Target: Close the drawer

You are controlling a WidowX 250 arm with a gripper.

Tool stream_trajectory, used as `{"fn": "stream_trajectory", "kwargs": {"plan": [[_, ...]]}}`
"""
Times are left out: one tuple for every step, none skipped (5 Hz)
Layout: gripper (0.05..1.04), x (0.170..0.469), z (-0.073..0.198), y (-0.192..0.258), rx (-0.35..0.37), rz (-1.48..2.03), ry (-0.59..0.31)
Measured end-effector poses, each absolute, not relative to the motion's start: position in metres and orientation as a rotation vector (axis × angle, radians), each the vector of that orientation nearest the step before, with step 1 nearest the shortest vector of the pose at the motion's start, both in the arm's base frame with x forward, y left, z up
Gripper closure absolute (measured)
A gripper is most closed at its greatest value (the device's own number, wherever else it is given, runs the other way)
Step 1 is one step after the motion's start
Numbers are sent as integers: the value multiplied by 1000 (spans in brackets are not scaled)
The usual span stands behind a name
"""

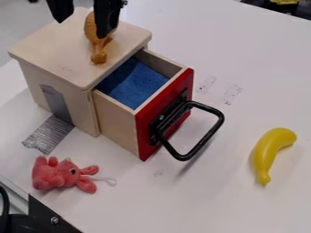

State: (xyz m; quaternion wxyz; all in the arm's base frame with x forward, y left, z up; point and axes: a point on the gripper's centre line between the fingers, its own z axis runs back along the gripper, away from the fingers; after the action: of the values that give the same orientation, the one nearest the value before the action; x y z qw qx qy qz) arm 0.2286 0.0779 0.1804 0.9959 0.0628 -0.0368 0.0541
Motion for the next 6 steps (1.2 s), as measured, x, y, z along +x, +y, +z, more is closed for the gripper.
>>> {"fn": "stream_trajectory", "kwargs": {"plan": [[83,227,175,77,119,109,-53],[83,230,167,51,85,62,-46],[83,238,156,12,56,-15,-54],[83,247,137,-28,38,-81,-46],[83,255,119,-50,34,-89,-37],[83,262,83,-66,50,-95,20]]}}
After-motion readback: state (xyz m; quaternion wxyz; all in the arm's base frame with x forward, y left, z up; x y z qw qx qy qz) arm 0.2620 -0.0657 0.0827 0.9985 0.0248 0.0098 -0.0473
